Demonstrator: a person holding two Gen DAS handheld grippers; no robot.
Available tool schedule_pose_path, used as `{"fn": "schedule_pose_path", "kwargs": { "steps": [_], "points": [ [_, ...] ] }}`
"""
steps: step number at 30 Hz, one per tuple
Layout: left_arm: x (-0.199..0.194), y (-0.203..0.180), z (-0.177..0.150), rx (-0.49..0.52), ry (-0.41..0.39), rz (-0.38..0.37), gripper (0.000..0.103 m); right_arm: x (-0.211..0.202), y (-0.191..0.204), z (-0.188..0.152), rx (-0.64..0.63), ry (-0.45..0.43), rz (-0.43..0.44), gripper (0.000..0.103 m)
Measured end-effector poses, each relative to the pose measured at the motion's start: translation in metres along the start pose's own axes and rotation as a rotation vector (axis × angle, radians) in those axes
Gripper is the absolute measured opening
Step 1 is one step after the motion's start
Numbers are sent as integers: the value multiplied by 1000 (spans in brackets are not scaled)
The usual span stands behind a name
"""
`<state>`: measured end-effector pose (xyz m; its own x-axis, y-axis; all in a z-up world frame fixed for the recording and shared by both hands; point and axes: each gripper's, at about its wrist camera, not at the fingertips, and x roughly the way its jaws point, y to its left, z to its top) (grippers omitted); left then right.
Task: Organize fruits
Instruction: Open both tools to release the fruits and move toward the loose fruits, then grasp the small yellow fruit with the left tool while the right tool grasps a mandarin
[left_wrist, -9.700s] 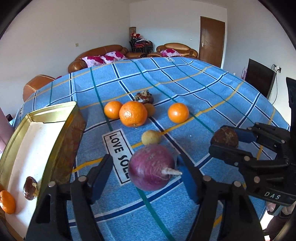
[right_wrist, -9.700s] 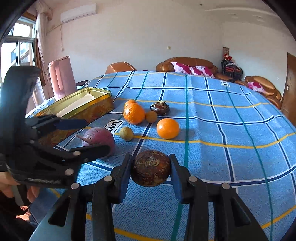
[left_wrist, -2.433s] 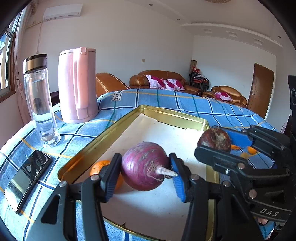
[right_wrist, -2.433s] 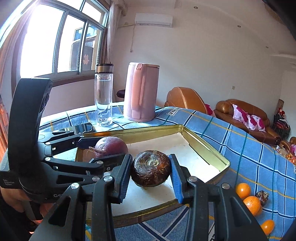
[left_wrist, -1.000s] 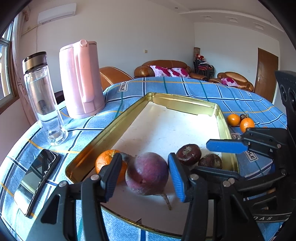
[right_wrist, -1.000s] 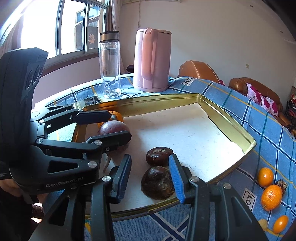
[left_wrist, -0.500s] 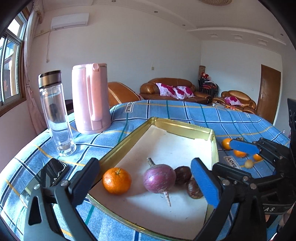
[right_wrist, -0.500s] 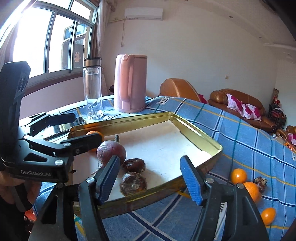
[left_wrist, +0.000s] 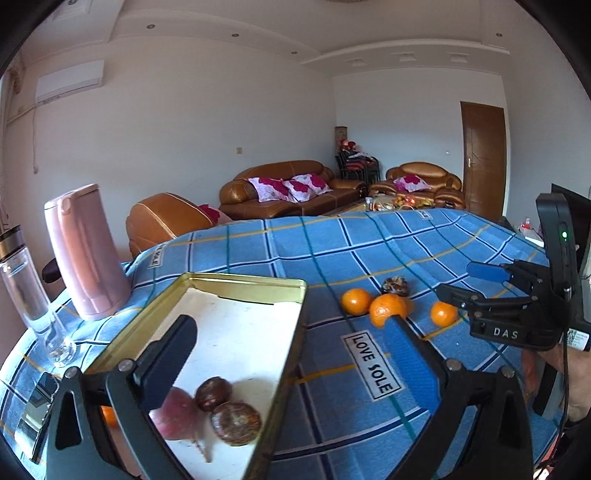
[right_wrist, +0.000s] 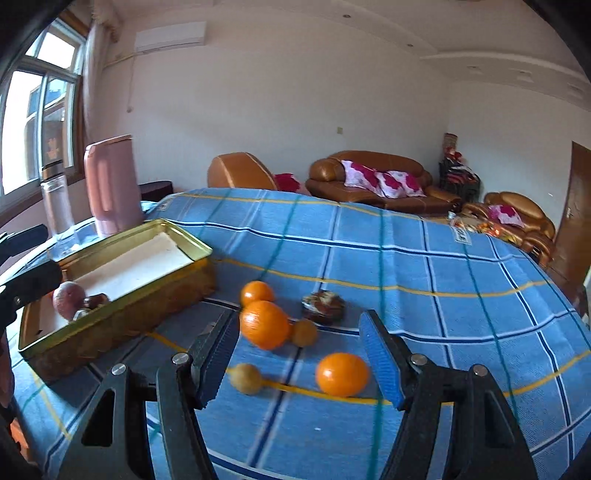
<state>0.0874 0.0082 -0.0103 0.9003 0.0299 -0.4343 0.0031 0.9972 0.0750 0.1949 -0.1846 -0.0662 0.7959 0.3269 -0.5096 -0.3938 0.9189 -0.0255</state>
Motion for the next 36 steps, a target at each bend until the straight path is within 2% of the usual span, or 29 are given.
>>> {"fn": "schedule_pose_path", "kwargs": {
  "steps": [4,8,14,16,17,19,23,30,36],
  "points": [
    [27,-30,0,32,60,-34,103,16,-24,-1,74,62,13,69],
    [53,-51,-3,65,112,-39,103,33,-27,-3,68,155,32,69],
    [76,-57,-5,40,173,-63,103,46,-21,-9,39,236,54,68],
    [79,-58,-7,45,186,-67,102,52,-22,-11,47,272,66,57],
    [81,-59,-7,50,196,-70,101,54,-22,-12,48,286,70,47],
    [82,-62,-7,56,203,-88,99,60,-21,-13,44,315,75,45],
    [86,-71,-8,84,232,-131,87,54,-20,-13,37,290,61,43],
    [103,-81,-10,74,318,-220,67,44,-34,-10,106,230,20,43],
    [107,-95,-14,118,357,-268,59,43,-35,-7,108,221,14,43]
  ]
}}
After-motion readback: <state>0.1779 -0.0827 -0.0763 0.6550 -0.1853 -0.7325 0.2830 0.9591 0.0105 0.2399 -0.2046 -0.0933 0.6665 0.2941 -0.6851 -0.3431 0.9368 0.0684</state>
